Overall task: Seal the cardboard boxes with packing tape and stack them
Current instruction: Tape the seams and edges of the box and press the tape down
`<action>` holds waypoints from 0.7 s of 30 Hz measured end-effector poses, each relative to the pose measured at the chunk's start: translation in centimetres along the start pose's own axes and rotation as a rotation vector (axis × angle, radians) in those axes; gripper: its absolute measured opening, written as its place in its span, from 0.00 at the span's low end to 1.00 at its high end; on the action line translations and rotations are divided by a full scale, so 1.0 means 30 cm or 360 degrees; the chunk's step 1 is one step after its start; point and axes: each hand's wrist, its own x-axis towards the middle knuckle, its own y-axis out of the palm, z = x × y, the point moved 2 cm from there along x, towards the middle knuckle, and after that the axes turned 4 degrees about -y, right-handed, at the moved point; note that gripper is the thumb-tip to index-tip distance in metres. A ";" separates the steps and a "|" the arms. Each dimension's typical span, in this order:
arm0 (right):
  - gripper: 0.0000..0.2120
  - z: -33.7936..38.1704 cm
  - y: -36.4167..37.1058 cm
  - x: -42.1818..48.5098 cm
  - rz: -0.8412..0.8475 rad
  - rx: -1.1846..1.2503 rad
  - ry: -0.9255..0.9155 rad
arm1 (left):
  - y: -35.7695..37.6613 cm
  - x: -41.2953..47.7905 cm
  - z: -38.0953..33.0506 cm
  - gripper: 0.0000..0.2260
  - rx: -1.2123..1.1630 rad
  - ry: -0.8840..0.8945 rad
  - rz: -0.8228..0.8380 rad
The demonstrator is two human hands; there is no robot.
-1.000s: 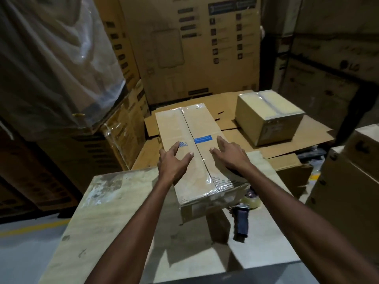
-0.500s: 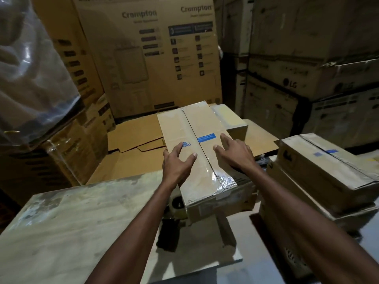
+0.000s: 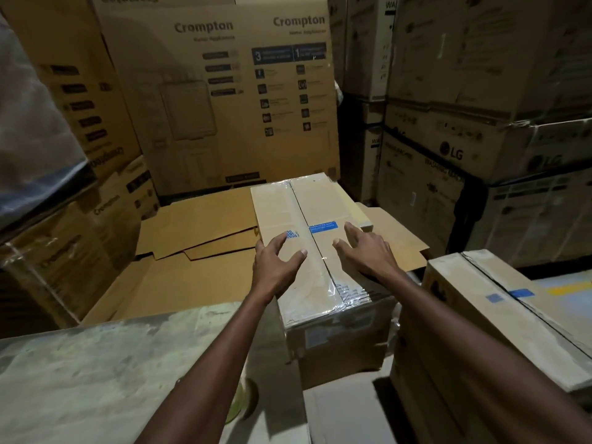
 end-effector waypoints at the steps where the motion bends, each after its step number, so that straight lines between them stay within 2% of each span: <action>1: 0.26 -0.024 -0.005 0.047 -0.0002 0.0002 -0.0007 | 0.025 0.044 -0.009 0.34 0.0001 -0.0008 -0.0007; 6: 0.26 -0.115 -0.013 0.262 0.0022 0.0058 -0.0027 | 0.112 0.236 -0.062 0.35 0.0014 -0.0023 -0.0028; 11: 0.28 -0.174 -0.008 0.488 0.0053 0.0143 -0.0072 | 0.150 0.425 -0.137 0.29 0.0032 0.0049 -0.0098; 16: 0.31 -0.195 0.010 0.686 0.0102 0.0281 -0.0106 | 0.123 0.575 -0.207 0.30 0.0094 0.0063 -0.0111; 21: 0.32 -0.157 0.055 0.828 0.0202 0.0368 -0.0194 | 0.066 0.706 -0.170 0.32 0.0162 0.0038 -0.0132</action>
